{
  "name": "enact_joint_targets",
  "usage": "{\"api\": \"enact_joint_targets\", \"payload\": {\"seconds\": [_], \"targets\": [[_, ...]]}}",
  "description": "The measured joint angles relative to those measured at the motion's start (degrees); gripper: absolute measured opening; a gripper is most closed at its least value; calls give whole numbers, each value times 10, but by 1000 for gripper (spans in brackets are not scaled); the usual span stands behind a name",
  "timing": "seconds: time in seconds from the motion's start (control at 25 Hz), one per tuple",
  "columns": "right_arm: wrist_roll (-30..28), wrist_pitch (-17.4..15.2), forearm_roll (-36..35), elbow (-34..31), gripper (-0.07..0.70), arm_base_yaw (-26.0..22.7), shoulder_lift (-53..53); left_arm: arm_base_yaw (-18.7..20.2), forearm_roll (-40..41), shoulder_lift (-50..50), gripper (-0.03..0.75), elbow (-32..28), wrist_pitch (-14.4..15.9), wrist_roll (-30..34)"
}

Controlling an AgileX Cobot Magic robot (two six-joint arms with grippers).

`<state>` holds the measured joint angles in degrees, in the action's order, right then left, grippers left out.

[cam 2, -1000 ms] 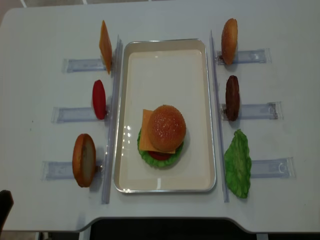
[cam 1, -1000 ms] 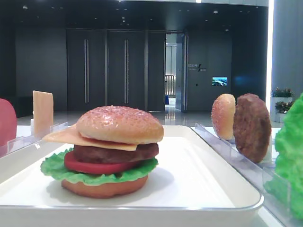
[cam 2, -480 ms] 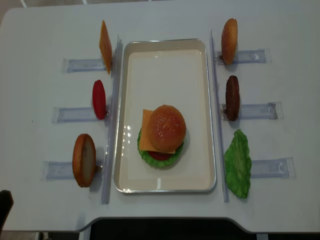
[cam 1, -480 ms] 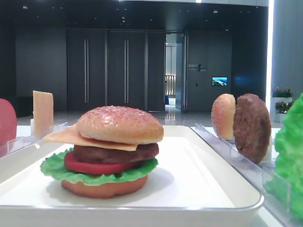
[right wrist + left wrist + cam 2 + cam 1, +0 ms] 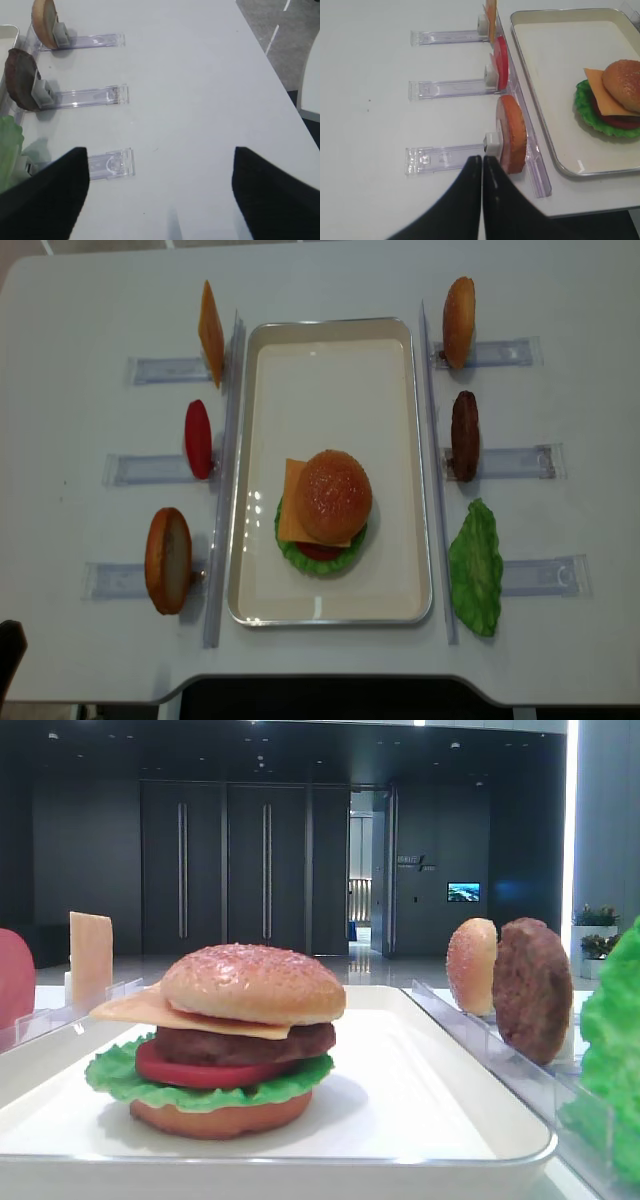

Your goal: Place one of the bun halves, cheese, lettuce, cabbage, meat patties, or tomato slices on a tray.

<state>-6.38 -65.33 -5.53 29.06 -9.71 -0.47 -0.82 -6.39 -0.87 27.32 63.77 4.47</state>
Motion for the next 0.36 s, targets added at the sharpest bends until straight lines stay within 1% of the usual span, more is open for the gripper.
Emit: {"api": "enact_joint_targets", "payload": {"seconds": [0.36], "targets": [[0,0,0,0,556,0,0,0,0,0,0,0,0,0]]}}
